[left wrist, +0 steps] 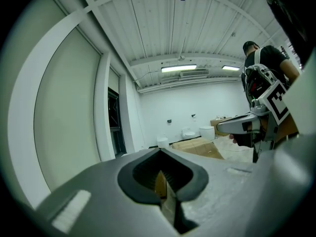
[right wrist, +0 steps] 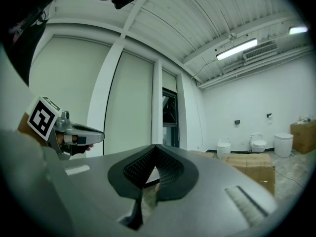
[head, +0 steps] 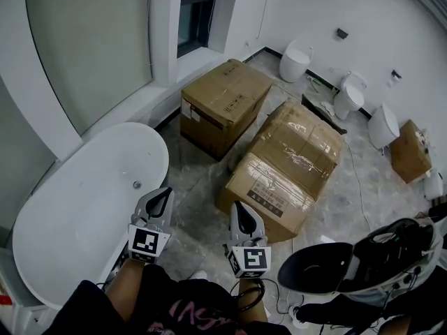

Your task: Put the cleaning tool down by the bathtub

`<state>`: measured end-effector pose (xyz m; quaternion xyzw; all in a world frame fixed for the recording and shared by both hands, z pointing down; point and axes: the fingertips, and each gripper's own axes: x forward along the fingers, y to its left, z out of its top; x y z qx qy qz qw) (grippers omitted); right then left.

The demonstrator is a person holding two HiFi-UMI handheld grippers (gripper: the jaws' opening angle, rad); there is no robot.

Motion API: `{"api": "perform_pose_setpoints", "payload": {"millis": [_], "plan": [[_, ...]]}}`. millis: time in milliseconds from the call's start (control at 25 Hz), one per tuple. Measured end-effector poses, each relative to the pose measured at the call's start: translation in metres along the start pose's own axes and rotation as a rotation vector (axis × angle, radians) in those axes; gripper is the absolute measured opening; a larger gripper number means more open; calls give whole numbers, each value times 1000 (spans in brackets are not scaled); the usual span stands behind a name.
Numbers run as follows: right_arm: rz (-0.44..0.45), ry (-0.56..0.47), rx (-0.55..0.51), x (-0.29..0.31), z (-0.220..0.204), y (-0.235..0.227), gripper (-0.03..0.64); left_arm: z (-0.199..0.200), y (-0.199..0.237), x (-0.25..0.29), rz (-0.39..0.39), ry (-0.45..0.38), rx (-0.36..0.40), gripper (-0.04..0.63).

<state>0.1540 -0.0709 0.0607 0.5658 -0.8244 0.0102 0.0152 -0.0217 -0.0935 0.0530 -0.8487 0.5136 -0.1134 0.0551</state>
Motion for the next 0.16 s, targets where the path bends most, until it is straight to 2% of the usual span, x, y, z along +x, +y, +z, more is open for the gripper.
{"api": "perform_pose_setpoints", "payload": {"millis": [160], "plan": [[13, -19, 5, 2, -3, 4, 21, -4, -1, 1, -14, -18, -6, 2]]}}
